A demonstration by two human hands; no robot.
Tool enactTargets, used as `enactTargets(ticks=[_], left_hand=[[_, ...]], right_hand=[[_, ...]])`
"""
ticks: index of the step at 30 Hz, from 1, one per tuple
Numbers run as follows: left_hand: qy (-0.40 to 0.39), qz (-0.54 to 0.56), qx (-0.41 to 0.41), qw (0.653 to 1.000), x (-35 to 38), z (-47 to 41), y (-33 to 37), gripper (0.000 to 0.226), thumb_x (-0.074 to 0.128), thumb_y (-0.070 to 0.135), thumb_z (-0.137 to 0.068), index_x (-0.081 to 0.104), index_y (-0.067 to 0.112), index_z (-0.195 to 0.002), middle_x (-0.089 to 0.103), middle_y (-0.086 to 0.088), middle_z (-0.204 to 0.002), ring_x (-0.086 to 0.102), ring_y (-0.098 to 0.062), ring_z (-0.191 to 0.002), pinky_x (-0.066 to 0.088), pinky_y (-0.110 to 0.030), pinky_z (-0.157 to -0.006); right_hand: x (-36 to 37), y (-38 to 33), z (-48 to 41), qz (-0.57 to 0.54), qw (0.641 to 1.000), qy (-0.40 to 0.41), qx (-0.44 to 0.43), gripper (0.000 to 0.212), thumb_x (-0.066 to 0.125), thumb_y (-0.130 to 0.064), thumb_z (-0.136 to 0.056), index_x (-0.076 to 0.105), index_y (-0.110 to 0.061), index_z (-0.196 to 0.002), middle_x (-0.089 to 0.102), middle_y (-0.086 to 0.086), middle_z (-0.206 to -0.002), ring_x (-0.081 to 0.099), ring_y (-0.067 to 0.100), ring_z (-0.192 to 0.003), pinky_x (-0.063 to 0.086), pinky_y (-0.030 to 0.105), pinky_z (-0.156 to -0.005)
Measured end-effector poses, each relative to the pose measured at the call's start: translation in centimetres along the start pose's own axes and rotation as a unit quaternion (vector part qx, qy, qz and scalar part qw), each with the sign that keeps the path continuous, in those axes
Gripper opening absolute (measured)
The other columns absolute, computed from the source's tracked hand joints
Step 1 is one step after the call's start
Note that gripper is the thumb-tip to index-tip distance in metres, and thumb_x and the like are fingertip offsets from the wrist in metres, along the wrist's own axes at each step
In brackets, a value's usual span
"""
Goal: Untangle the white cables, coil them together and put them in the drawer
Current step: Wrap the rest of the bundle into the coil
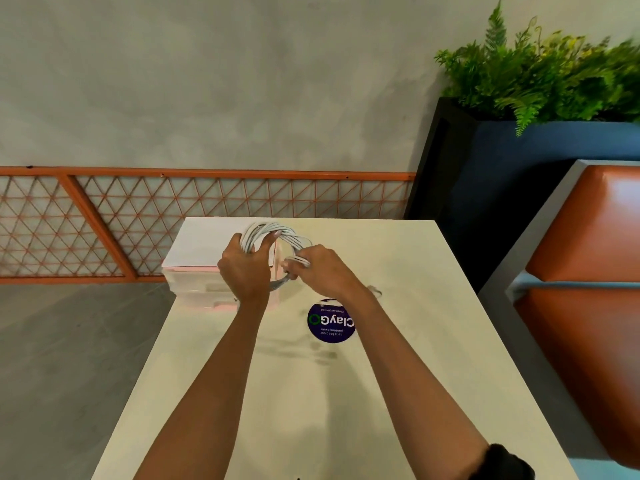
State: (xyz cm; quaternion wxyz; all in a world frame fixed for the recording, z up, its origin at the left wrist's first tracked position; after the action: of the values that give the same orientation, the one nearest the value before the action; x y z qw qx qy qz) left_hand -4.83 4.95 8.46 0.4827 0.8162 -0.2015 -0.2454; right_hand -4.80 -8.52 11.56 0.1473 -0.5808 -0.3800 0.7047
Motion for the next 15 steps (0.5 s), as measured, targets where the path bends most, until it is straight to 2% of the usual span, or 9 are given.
enactTargets(ticks=[2,6,8,11,15], left_hand=[[0.004,0.001,-0.024,1.0,0.0,0.1,-0.5,0.05,0.076,0.05,-0.073,0.065,0.002,-0.077,0.063,-0.008,-0.065,0.051,-0.024,-0.053,0.041,-0.029,-0.053],[0.007,-0.013,-0.081,0.997,-0.3,1.3,-0.9,0.049,0.075,0.049,-0.074,0.066,0.001,-0.082,0.061,-0.006,-0.069,0.051,-0.023,-0.059,0.038,-0.024,-0.053],[0.02,0.02,-0.121,0.992,-0.6,1.0,-0.8,0.046,0.078,0.044,-0.074,0.069,0.001,-0.088,0.059,-0.001,-0.073,0.053,-0.019,-0.063,0.036,-0.02,-0.054],[0.04,0.1,-0.176,0.978,-0.8,-0.5,-0.5,0.045,0.084,0.038,-0.068,0.07,0.001,-0.09,0.063,0.0,-0.08,0.058,-0.015,-0.072,0.042,-0.022,-0.068],[0.013,0.194,-0.29,0.937,-0.7,-1.6,-0.3,0.046,0.089,0.027,-0.062,0.063,0.01,-0.095,0.065,-0.002,-0.092,0.06,-0.019,-0.085,0.049,-0.028,-0.079]], right_hand=[[-0.7,-0.2,0.6,-0.024,0.998,0.007,-0.055,0.031,0.056,-0.034,-0.094,0.065,-0.008,-0.079,0.055,-0.003,-0.069,0.05,0.01,-0.064,0.038,0.026,-0.06],[-0.7,-0.4,1.6,-0.064,0.991,0.012,-0.119,0.025,0.056,-0.028,-0.094,0.069,-0.01,-0.083,0.055,-0.008,-0.069,0.049,0.001,-0.06,0.034,0.009,-0.055],[-0.9,-0.3,2.0,-0.1,0.986,0.008,-0.133,0.024,0.057,-0.028,-0.094,0.069,-0.012,-0.082,0.058,-0.008,-0.071,0.049,0.001,-0.06,0.035,0.009,-0.057],[-2.0,-0.3,2.7,-0.143,0.978,0.01,-0.148,0.027,0.057,-0.027,-0.094,0.065,-0.008,-0.078,0.055,-0.015,-0.061,0.045,-0.001,-0.057,0.033,0.011,-0.058],[-2.8,0.4,3.9,-0.134,0.979,0.0,-0.154,0.029,0.055,-0.027,-0.096,0.059,-0.007,-0.075,0.045,-0.016,-0.054,0.037,0.001,-0.053,0.029,0.013,-0.054]])
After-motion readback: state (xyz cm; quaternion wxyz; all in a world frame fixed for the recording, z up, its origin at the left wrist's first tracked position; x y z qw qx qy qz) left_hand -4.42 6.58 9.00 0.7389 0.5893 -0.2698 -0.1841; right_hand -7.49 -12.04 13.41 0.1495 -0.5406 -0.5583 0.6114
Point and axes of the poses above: each hand's wrist, its own z-axis away from the middle knuckle, its own x-axis out of the palm, y = z × x, the point moved 2 cm from there along -z, towards the middle knuckle
